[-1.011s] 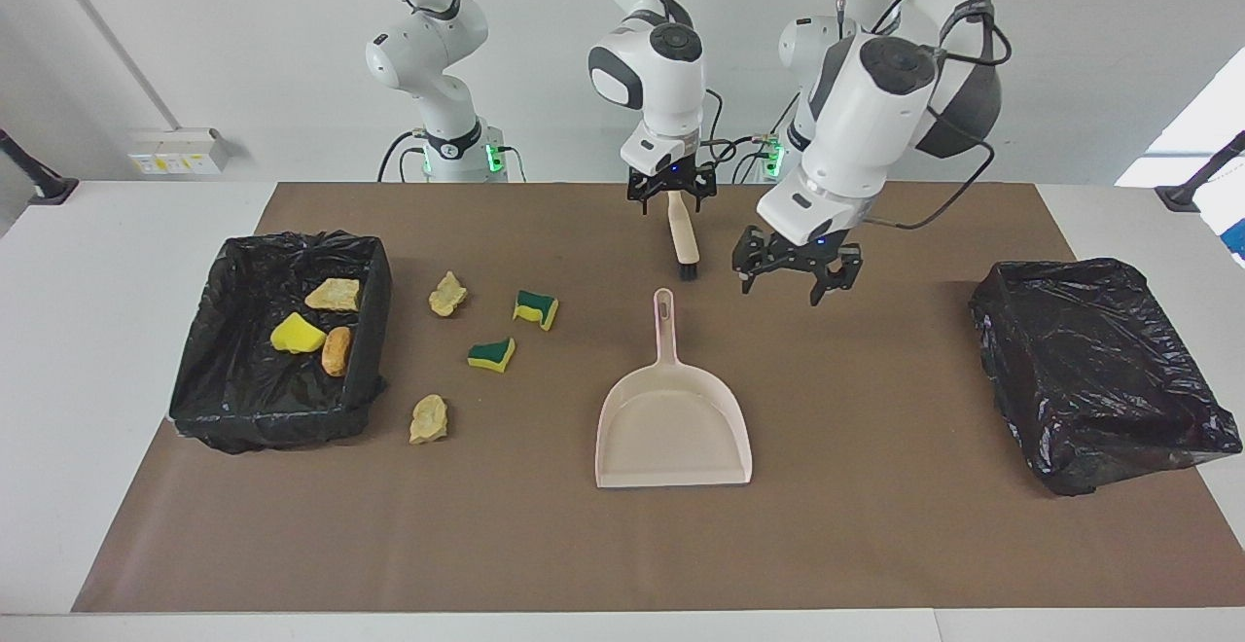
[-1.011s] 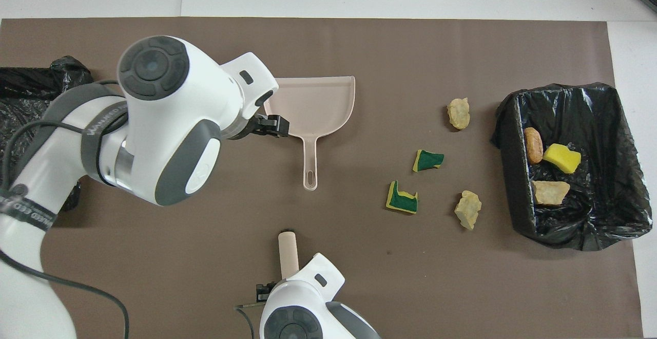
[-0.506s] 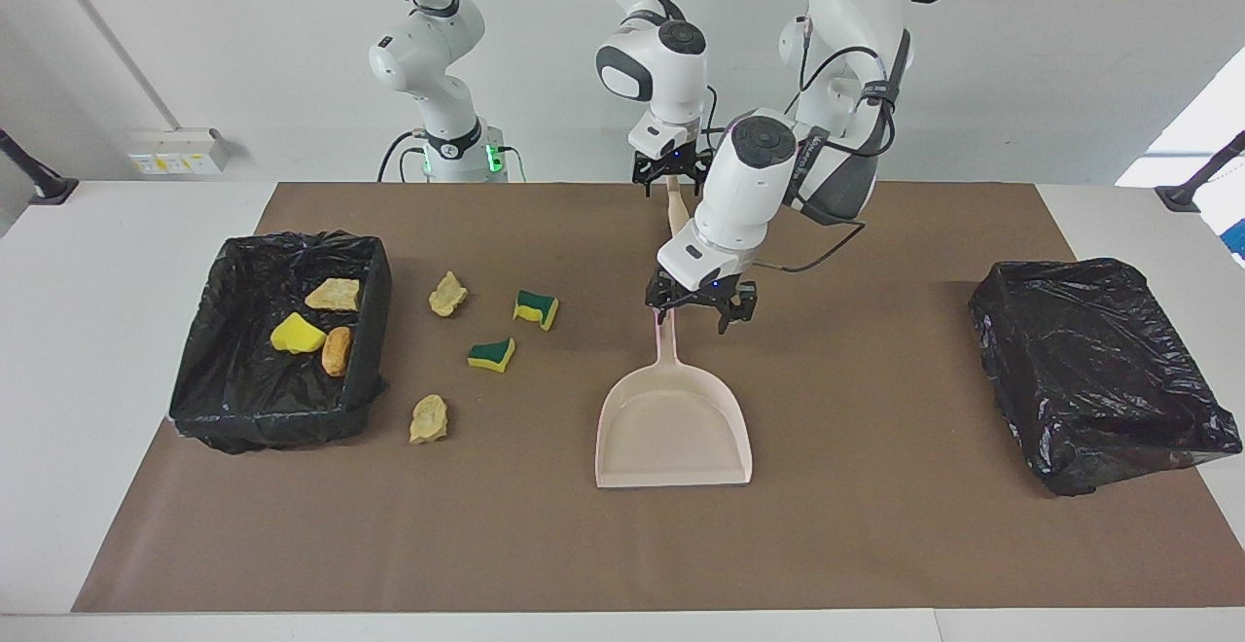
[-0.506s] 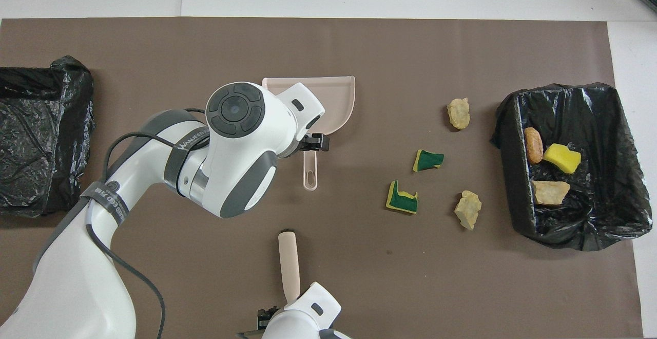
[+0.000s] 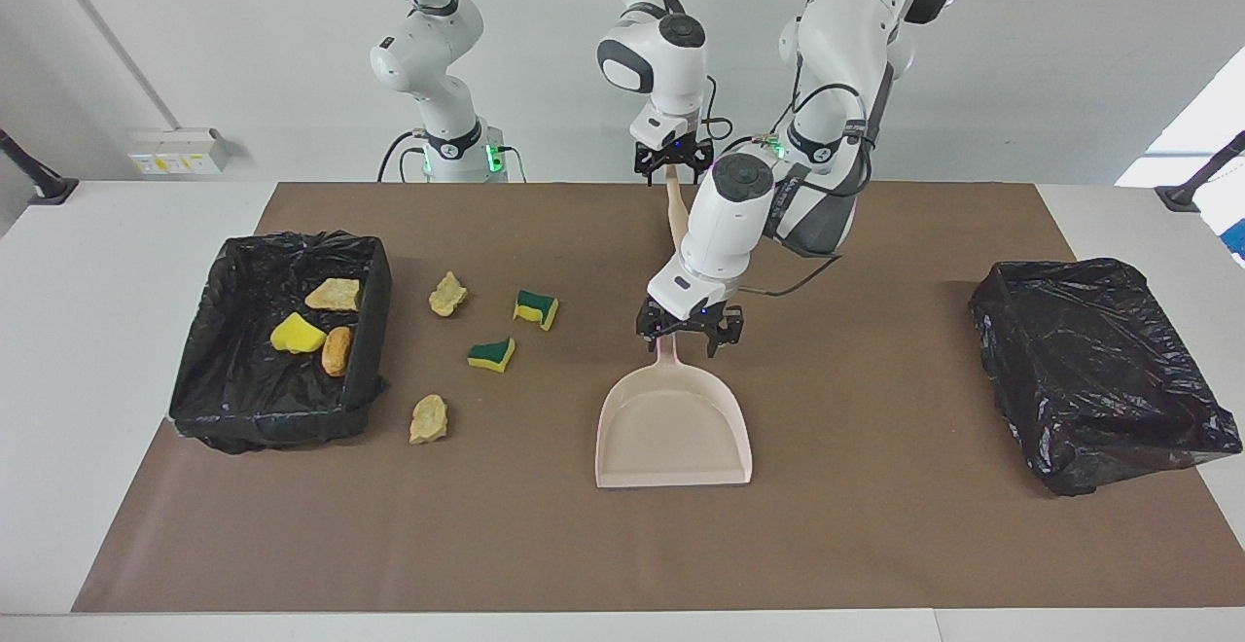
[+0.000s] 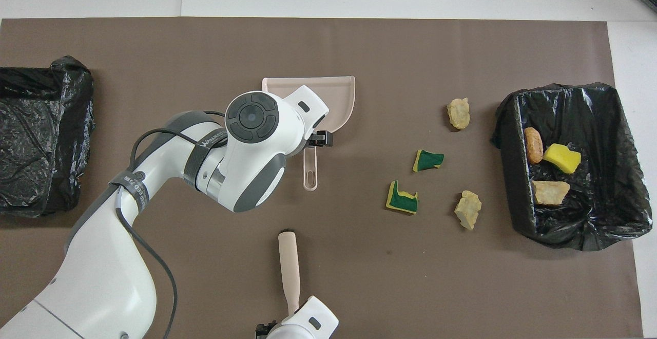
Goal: Sweep and dump trash in bin
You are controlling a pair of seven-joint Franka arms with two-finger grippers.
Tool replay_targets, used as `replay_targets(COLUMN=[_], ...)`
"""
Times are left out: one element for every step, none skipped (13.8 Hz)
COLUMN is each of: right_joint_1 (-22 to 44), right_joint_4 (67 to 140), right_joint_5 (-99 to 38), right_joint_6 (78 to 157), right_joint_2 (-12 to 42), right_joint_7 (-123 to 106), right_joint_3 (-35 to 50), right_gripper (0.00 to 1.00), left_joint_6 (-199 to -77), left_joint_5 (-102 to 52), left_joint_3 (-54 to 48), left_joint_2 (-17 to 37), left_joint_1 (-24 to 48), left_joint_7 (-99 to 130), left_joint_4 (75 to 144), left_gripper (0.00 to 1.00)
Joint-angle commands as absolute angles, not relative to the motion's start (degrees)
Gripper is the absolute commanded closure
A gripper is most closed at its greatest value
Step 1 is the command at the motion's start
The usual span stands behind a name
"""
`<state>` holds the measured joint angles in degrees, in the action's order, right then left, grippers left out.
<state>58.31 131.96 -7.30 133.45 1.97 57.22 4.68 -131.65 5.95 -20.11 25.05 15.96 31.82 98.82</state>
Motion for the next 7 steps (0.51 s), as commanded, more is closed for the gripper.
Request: replay_targets(right_joint_1=[58.36, 58.36, 58.36, 58.27, 58.27, 58.27, 58.27], right_joint_4=[132.8, 132.63, 132.54, 132.45, 132.45, 132.28, 131.93], right_joint_5=[-8.44, -8.44, -8.44, -8.44, -8.44, -8.52, -8.53], right_joint_6=[133.77, 133.86, 133.86, 133.86, 133.86, 133.86, 133.86], right_joint_2=[0.97, 1.14, 1.23, 1.32, 1.32, 1.41, 1.75], right_joint_7=[58.27, 58.18, 58.18, 58.1, 58.1, 58.01, 57.92], right_joint_3=[4.66, 4.66, 4.66, 4.66, 4.66, 4.66, 4.57], right_gripper=[0.23, 0.27, 0.35, 0.48, 0.61, 0.76, 0.93], left_joint_6=[-133.94, -134.03, -134.03, -133.86, -133.34, -133.16, -133.15], left_joint_5=[7.65, 7.73, 8.0, 9.04, 9.31, 9.4, 9.4], left_joint_3=[-19.69, -19.69, -19.69, -19.69, -19.69, -19.69, -19.69], left_joint_2=[26.19, 26.28, 26.37, 26.37, 26.37, 26.37, 26.37], left_joint_1=[16.52, 16.52, 16.52, 16.7, 16.87, 16.96, 16.88], left_joint_7=[33.4, 33.4, 33.4, 33.4, 33.4, 33.4, 33.4], left_joint_4=[98.7, 98.61, 98.27, 98.09, 98.09, 98.09, 98.0], left_gripper=[0.0, 0.04, 0.12, 0.26, 0.53, 0.73, 0.82])
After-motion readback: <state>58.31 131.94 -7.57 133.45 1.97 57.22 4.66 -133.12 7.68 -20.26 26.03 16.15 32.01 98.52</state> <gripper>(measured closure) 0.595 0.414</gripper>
